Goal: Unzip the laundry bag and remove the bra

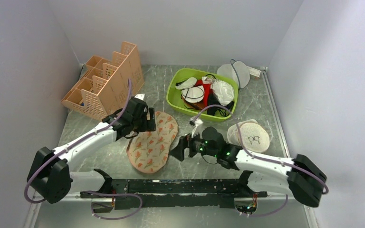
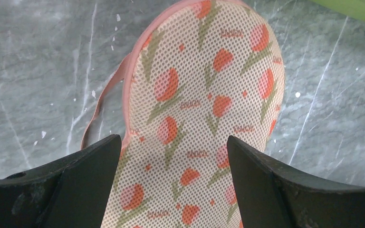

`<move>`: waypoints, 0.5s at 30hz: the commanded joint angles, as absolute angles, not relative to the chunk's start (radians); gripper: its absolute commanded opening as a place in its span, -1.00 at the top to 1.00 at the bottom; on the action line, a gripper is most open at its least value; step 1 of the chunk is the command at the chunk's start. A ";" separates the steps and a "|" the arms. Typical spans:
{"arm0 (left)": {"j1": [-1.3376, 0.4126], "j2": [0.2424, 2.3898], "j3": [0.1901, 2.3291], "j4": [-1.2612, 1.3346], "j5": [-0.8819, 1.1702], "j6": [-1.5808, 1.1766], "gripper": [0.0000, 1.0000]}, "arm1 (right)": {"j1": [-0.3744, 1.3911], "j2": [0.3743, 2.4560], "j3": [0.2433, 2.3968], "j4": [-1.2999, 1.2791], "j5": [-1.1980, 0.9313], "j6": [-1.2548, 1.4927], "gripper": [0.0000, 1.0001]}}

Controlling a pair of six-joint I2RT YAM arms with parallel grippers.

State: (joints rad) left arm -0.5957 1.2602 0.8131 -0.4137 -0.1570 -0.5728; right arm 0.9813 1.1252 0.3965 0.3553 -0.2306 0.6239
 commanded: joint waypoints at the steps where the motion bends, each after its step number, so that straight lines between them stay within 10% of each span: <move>1: -0.659 1.220 0.852 -0.524 -0.261 -0.546 -0.85 | 0.913 0.969 0.430 0.017 0.106 0.549 -0.94; 15: -0.983 1.476 1.002 -0.552 -0.396 -0.580 -0.78 | 0.757 0.811 0.419 -0.107 0.170 0.527 -0.93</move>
State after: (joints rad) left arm -0.9100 1.3830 0.9440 -0.5228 -0.3084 -0.5770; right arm 0.7620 0.7967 0.4099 -0.0658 0.1547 0.5381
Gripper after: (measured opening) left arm 0.875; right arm 0.964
